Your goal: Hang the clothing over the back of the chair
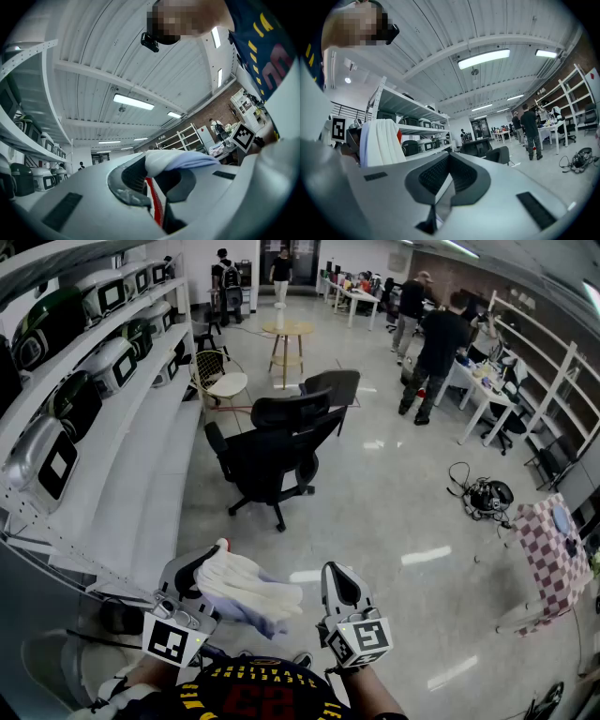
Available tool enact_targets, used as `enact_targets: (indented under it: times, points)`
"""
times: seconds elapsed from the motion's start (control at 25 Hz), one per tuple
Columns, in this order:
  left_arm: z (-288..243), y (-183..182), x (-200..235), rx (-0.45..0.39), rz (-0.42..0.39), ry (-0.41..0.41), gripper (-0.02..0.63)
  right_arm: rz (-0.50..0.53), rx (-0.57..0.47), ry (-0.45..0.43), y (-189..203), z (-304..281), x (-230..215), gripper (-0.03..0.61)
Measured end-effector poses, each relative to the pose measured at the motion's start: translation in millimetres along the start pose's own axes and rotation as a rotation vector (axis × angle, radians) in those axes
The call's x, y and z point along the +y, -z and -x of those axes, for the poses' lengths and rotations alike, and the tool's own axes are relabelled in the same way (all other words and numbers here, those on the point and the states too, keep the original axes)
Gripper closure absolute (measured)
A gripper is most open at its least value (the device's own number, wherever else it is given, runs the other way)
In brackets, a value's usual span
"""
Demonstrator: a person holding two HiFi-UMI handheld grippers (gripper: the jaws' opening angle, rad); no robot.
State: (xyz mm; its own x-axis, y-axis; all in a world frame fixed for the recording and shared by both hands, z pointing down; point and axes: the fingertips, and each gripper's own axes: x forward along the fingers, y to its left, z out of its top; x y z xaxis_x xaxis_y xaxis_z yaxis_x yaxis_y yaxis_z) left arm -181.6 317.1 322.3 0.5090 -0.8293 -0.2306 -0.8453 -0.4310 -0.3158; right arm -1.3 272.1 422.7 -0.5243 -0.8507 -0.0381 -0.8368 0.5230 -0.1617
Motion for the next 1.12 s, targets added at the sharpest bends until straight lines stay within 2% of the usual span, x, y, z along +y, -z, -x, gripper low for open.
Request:
enact_targets:
  times: [0.32,0.56,0.68,1.12]
  points:
    - [-5,-1,-19,0.034,-0.014,0.019,0.595,-0.027,0.004,0.004,8,18,-11,0.571]
    - [-18,-6,-19,-0.004,-0.015,0.005,0.595,-0.049,-0.019,0.026,3,31,-32,0.571]
    - [-27,-5,-23,-0.004,-0.001,-0.012,0.595,-0.022,-0.022,0.033,-2,40,-43,0.571]
    - [-73,-9,-84,-0.005,0.006,-0.013,0.595,0.020,-0.015,0.028,-13,83,-102,0.571]
